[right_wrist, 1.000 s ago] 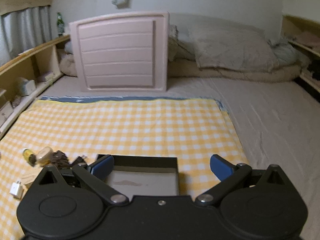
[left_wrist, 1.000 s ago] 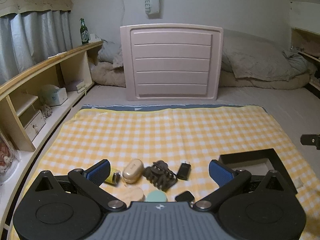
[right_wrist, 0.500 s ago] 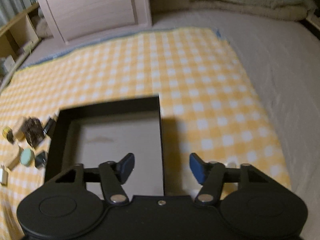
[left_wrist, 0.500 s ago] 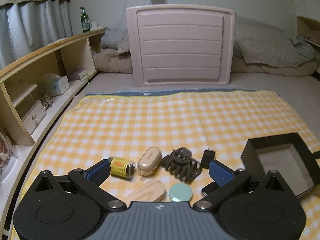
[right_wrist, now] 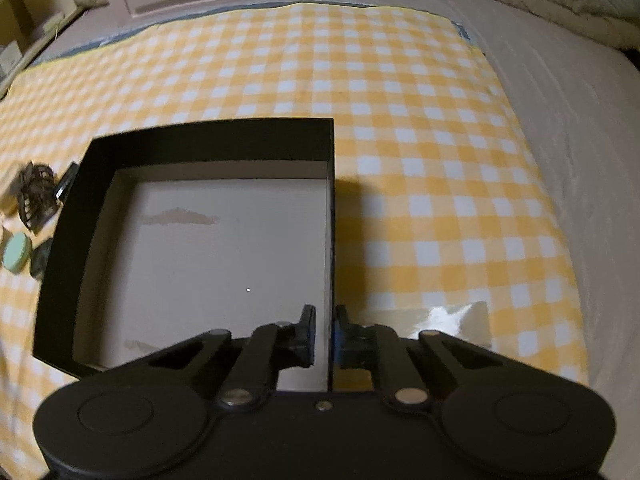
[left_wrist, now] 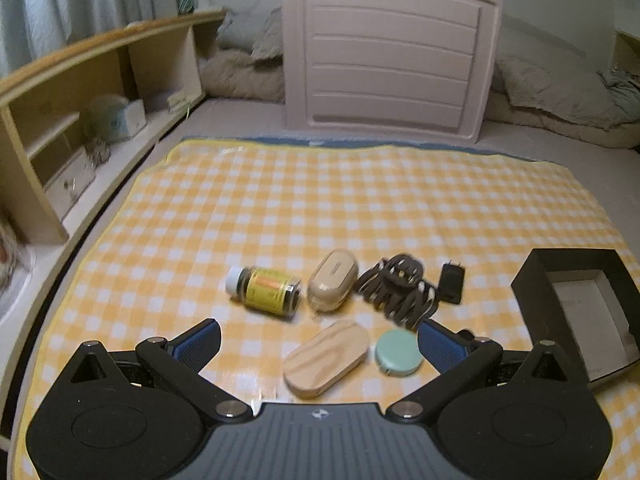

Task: Organize rigid objects
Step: 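Reach the left tool to the white wall charger and close on it, then carry the white charger with the left tool into the black box and release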

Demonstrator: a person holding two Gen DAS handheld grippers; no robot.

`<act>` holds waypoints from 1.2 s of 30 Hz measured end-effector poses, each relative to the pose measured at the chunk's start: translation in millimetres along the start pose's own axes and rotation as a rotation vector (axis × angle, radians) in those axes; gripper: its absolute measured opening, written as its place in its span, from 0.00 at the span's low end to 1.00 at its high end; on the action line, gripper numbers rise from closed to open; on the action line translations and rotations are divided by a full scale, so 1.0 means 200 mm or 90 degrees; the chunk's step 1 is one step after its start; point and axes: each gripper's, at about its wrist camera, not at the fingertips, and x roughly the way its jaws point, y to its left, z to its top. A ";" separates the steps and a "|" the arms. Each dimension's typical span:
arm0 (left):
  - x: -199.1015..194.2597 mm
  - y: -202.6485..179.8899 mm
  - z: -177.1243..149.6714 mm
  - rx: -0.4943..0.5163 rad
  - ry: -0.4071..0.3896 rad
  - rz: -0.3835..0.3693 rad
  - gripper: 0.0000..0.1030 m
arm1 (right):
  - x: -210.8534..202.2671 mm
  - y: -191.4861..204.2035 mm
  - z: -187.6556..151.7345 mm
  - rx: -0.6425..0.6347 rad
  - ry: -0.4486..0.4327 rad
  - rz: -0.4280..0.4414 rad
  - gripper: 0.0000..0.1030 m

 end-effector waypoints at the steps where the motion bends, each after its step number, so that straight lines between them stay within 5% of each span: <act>1: 0.01 0.02 -0.01 -0.009 0.011 0.003 1.00 | 0.00 0.00 0.00 -0.006 0.003 -0.006 0.05; 5: 0.06 0.09 -0.03 -0.039 0.047 0.007 0.99 | 0.00 0.00 0.00 -0.001 0.010 -0.008 0.04; 25: 0.41 0.20 -0.19 -0.076 0.255 0.030 0.57 | 0.01 -0.03 0.01 0.021 0.014 0.002 0.03; 28: 0.44 0.20 -0.22 -0.082 0.266 0.044 0.42 | 0.01 -0.02 0.01 0.020 0.014 0.003 0.03; 36: 0.36 0.21 -0.18 -0.118 0.239 0.049 0.42 | 0.01 -0.03 0.01 0.023 0.014 0.003 0.03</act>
